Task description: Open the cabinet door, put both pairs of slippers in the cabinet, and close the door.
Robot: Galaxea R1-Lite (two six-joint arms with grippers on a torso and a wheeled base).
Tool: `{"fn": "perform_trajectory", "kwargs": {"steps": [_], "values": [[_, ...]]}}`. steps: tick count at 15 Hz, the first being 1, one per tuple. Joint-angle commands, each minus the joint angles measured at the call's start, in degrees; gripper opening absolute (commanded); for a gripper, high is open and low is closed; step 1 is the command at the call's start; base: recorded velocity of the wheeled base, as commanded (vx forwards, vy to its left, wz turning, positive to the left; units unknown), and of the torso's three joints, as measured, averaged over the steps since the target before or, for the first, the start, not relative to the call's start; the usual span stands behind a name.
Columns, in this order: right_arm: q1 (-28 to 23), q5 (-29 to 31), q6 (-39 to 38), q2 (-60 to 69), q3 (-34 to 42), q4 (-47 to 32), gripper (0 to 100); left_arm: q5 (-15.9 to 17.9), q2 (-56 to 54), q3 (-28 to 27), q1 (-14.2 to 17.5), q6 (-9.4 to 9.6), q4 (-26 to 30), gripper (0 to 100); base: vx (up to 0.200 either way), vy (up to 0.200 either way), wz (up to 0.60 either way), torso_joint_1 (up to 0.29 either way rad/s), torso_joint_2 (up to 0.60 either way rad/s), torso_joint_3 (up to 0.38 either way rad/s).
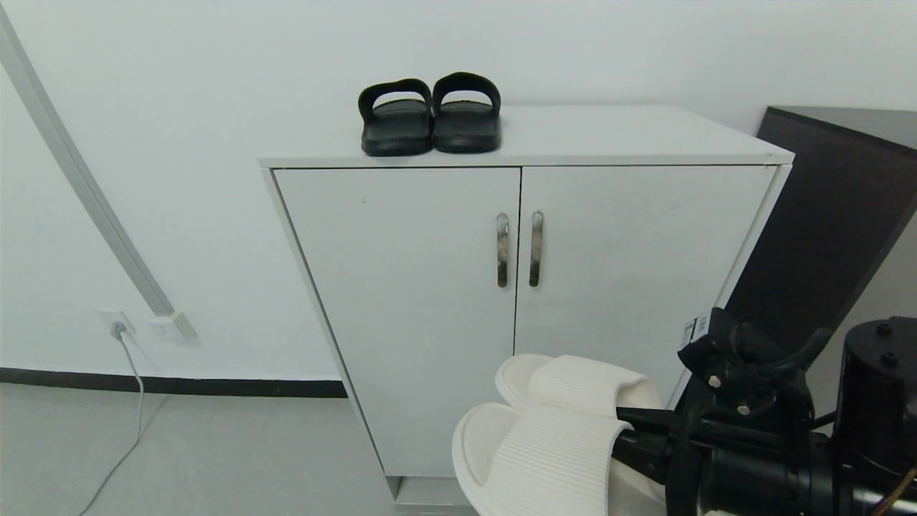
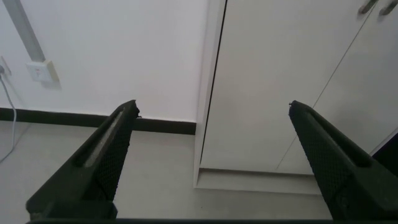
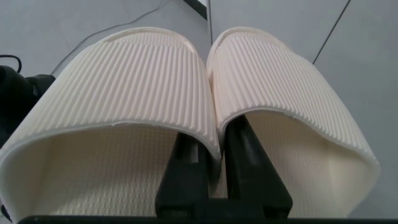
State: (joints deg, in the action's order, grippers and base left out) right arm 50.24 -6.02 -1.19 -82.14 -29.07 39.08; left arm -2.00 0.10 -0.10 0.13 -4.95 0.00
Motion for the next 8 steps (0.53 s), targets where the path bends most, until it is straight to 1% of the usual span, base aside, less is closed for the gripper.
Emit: {"fn": "perform_trajectory", "kwargs": {"steps": [1,5,6,8], "values": [[0.0,0.0,0.1,-0.4,0.1,0.0,0,0.0,0.0,0.0,0.0,-0.06,0.0,100,0.000,0.000,0.00,-0.066,0.45,0.383],[0.0,-0.1,0.1,-0.4,0.3,0.0,0,0.0,0.9,0.0,0.0,0.03,0.2,100,0.000,0.000,0.00,-0.033,0.44,0.405],[0.0,-0.2,0.1,-0.4,0.7,0.0,0,-0.1,3.2,0.0,0.0,0.29,0.2,100,0.000,0.000,0.00,-0.007,0.23,0.232],[0.0,0.0,0.1,0.1,0.9,0.1,0,-0.5,5.4,-0.3,0.0,0.29,-0.1,100,0.000,0.000,0.00,0.000,0.11,0.105]]}}
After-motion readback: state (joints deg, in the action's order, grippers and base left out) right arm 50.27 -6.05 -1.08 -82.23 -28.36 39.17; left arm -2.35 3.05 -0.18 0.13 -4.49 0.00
